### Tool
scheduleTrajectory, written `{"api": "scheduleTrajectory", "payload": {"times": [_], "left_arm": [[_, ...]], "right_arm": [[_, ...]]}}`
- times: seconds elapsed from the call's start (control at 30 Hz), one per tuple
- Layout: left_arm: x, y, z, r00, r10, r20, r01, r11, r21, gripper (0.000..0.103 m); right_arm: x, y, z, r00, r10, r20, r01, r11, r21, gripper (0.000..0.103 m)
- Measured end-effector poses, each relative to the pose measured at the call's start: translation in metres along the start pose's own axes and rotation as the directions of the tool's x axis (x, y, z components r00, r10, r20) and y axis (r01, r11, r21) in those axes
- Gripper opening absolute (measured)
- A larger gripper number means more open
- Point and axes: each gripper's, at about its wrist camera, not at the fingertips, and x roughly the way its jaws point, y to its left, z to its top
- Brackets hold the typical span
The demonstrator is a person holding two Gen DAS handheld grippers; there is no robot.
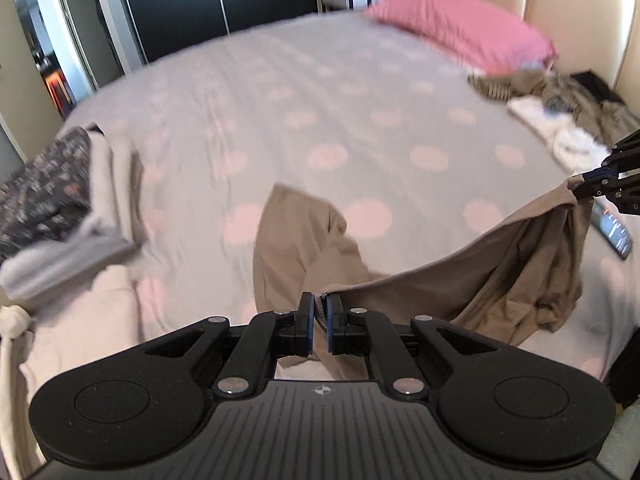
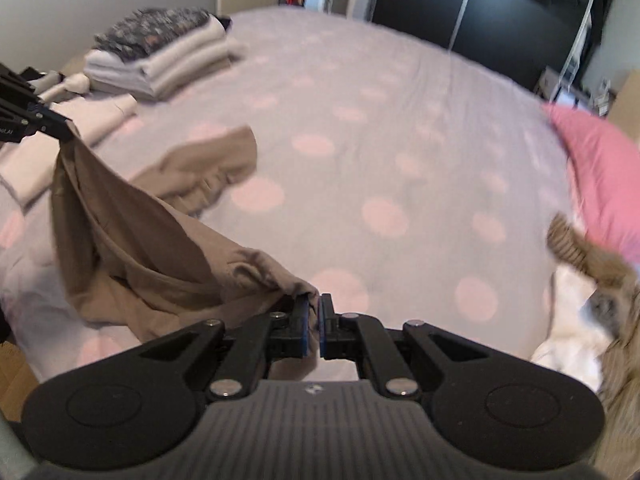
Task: Fold clothes
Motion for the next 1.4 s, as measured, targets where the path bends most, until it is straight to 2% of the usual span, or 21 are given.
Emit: {"api": "scheduleTrajectory", "payload": {"times": [0.1,0.3,0.33,0.4,0.43,0.47,0.5,0.67,0.73,0.87,0.97,1.07,1.2,1.3,1.4], "left_arm": [[0.024,0.000,-0.001,1.000,0.013,-0.028,-0.013,1.000,0.005,0.004],[0.051,0.004,-0.007,0.999,-0.015,-0.035,0.013,0.997,-0.071,0.008],[0.051,0.003,-0.007,0.999,-0.028,-0.036,0.025,0.997,-0.072,0.011],[0.052,0.003,-0.007,0.998,-0.051,-0.037,0.048,0.996,-0.075,0.029],[0.050,0.003,-0.008,0.998,-0.059,-0.034,0.056,0.995,-0.079,0.033],[0.049,0.002,-0.009,0.997,-0.065,-0.032,0.062,0.994,-0.086,0.044],[0.048,0.002,-0.010,0.997,-0.069,-0.030,0.066,0.993,-0.094,0.049],[0.045,-0.005,-0.021,0.994,-0.085,-0.065,0.077,0.989,-0.123,0.053],[0.048,-0.009,-0.026,0.993,-0.084,-0.082,0.072,0.987,-0.141,0.053],[0.065,-0.017,-0.030,0.995,-0.026,-0.092,0.006,0.977,-0.214,0.047],[0.080,-0.018,-0.034,0.990,0.011,-0.138,-0.044,0.971,-0.237,0.046],[0.088,-0.018,-0.040,0.981,0.055,-0.186,-0.095,0.972,-0.214,0.030],[0.087,-0.011,-0.043,0.979,0.053,-0.196,-0.095,0.973,-0.208,0.010],[0.081,-0.005,-0.044,0.981,0.050,-0.187,-0.092,0.971,-0.223,0.007],[0.076,0.001,-0.045,0.982,0.048,-0.182,-0.093,0.965,-0.244,0.006]], "right_arm": [[0.030,-0.001,0.003,0.999,-0.006,-0.043,0.008,1.000,0.026,0.005],[0.057,-0.004,-0.014,0.994,-0.042,-0.102,0.043,0.999,0.014,0.006],[0.058,-0.005,-0.014,0.994,-0.036,-0.105,0.038,0.999,0.022,0.006],[0.059,-0.005,-0.014,0.994,-0.026,-0.108,0.029,0.999,0.031,0.007],[0.059,-0.004,-0.013,0.994,-0.022,-0.109,0.025,0.999,0.029,0.008],[0.059,-0.003,-0.012,0.993,-0.024,-0.111,0.027,0.999,0.025,0.008],[0.059,-0.002,-0.011,0.993,-0.026,-0.113,0.028,0.999,0.021,0.009],[0.054,0.000,-0.013,0.992,-0.026,-0.123,0.029,0.999,0.025,0.011],[0.053,0.001,-0.013,0.991,-0.024,-0.128,0.028,0.999,0.029,0.011],[0.053,0.005,-0.012,0.992,-0.018,-0.128,0.022,0.999,0.028,0.012],[0.052,0.006,-0.012,0.992,-0.018,-0.125,0.021,0.999,0.028,0.012],[0.050,0.004,-0.013,0.993,-0.017,-0.120,0.021,0.999,0.037,0.012],[0.050,-0.001,-0.015,0.992,-0.014,-0.123,0.021,0.999,0.050,0.018],[0.049,-0.003,-0.015,0.992,-0.013,-0.122,0.020,0.998,0.057,0.029],[0.044,-0.001,-0.014,0.995,-0.034,-0.095,0.039,0.998,0.049,0.030]]}}
